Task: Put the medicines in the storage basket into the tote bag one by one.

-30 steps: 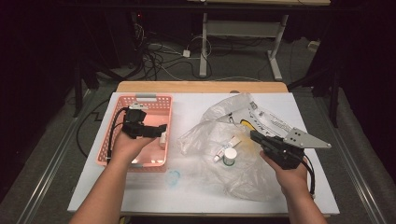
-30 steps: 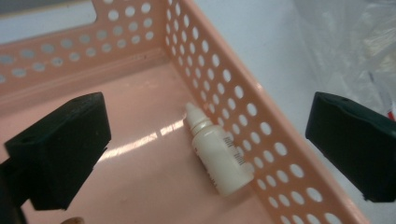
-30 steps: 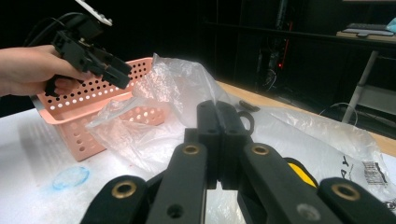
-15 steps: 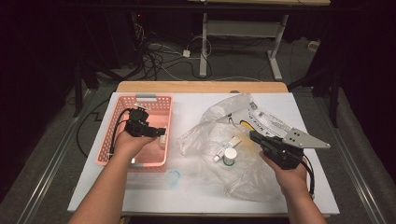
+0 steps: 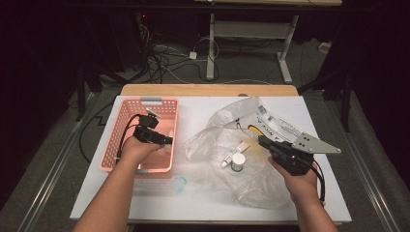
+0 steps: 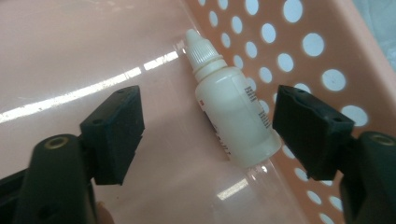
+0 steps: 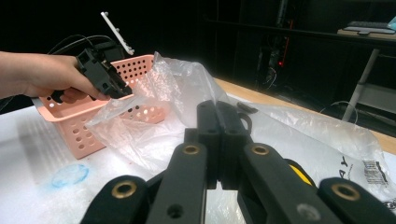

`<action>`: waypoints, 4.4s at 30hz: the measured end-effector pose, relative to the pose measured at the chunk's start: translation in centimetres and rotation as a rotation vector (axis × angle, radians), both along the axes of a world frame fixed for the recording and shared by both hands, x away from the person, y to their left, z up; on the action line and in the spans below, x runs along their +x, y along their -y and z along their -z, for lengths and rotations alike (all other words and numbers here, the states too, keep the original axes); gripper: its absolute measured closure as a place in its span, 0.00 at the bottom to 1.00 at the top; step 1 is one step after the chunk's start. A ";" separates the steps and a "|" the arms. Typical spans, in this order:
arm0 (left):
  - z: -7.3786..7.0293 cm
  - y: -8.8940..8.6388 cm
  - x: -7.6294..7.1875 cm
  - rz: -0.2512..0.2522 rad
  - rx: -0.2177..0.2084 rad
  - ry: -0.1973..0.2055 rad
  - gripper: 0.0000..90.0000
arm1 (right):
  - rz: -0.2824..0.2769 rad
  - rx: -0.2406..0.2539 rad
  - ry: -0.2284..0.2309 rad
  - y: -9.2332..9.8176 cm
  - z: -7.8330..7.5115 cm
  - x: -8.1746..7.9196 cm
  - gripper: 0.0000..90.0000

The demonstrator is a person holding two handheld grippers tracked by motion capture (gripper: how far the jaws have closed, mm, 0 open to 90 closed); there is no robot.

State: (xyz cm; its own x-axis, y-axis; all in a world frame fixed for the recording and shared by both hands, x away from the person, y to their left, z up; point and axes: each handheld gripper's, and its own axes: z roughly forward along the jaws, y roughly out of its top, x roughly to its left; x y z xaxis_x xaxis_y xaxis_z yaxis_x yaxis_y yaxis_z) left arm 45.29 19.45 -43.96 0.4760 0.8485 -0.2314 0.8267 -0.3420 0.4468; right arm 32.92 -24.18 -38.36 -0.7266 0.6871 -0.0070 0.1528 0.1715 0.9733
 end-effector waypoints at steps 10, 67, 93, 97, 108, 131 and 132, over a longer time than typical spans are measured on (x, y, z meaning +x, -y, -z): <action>-0.1 0.4 0.2 0.008 0.036 -0.018 0.32 | -0.001 -0.001 -0.007 0.0 0.1 0.0 1.00; -2.3 0.2 -2.9 0.009 0.093 0.084 0.65 | 0.001 0.003 0.011 0.1 -0.3 -0.2 1.00; -3.2 -1.3 -10.0 0.001 -0.063 0.326 0.65 | -0.007 -0.005 0.010 -0.3 0.0 -0.2 1.00; -2.8 -1.3 -10.7 -0.002 -0.086 0.354 0.65 | -0.007 -0.006 0.008 -0.4 -0.1 -0.3 1.00; -2.3 -0.9 -11.8 0.015 -0.118 0.401 0.65 | -0.006 -0.012 0.006 -0.4 0.2 -0.1 1.00; -4.4 2.9 -15.0 0.153 -0.210 0.458 0.65 | -0.009 -0.006 0.017 -0.4 -0.2 -0.4 1.00; -4.4 3.2 -15.1 0.160 -0.211 0.458 0.65 | -0.010 -0.008 0.017 -0.4 -0.2 -0.4 1.00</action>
State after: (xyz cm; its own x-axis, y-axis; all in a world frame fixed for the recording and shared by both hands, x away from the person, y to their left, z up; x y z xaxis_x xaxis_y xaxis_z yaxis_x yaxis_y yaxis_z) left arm 30.16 16.30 -39.55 0.6881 0.7143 -0.1274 0.4753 -0.3111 0.8230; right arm 32.55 -23.83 -38.17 -0.7334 0.6793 -0.0245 0.1344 0.1803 0.9744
